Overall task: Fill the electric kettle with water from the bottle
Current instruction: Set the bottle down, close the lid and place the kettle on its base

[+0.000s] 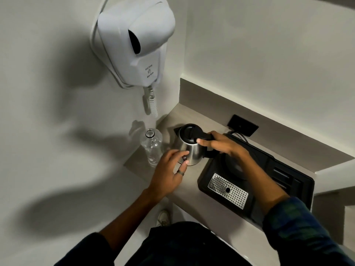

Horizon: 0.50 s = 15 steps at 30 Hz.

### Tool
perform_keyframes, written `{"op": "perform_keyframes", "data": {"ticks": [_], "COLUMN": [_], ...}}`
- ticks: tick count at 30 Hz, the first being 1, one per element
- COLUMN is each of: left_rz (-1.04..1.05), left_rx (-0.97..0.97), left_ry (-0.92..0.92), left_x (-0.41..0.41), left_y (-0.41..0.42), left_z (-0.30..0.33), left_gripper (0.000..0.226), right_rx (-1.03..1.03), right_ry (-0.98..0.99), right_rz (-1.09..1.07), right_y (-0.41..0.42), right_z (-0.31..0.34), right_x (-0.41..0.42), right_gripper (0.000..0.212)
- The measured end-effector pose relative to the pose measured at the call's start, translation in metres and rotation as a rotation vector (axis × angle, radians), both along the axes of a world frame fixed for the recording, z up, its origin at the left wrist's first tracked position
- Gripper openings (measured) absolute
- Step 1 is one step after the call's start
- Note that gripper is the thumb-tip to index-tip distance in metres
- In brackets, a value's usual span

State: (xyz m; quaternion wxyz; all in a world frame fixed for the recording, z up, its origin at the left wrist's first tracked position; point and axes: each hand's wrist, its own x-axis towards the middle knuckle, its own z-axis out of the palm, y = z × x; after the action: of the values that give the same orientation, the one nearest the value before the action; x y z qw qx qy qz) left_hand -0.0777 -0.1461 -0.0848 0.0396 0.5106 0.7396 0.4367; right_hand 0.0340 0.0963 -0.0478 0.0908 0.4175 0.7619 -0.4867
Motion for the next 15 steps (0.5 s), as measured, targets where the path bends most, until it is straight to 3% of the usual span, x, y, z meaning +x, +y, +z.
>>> {"op": "perform_keyframes", "data": {"ticks": [3, 5, 8, 11, 15], "left_rz": [0.245, 0.415, 0.55, 0.512, 0.437], "left_rx": [0.332, 0.433, 0.37, 0.225, 0.158], "left_ry": [0.072, 0.041, -0.089, -0.191, -0.152], "left_x": [-0.014, -0.029, -0.053, -0.063, -0.071], "left_y": [-0.002, -0.004, -0.007, -0.009, -0.01], "left_z": [0.03, 0.042, 0.045, 0.044, 0.053], "left_gripper": [0.022, 0.023, 0.028, 0.04, 0.035], "right_rx": [-0.024, -0.035, -0.054, -0.049, -0.042], "right_ry": [0.052, 0.069, 0.077, 0.074, 0.089], "right_rz": [-0.009, -0.004, -0.009, 0.0, 0.019], "right_y": [0.002, 0.002, 0.001, 0.001, 0.0], "right_z": [-0.008, -0.011, -0.012, -0.011, -0.009], "right_x": [0.007, 0.008, 0.007, 0.008, 0.011], "right_gripper": [0.095, 0.093, 0.09, 0.087, 0.083]}}
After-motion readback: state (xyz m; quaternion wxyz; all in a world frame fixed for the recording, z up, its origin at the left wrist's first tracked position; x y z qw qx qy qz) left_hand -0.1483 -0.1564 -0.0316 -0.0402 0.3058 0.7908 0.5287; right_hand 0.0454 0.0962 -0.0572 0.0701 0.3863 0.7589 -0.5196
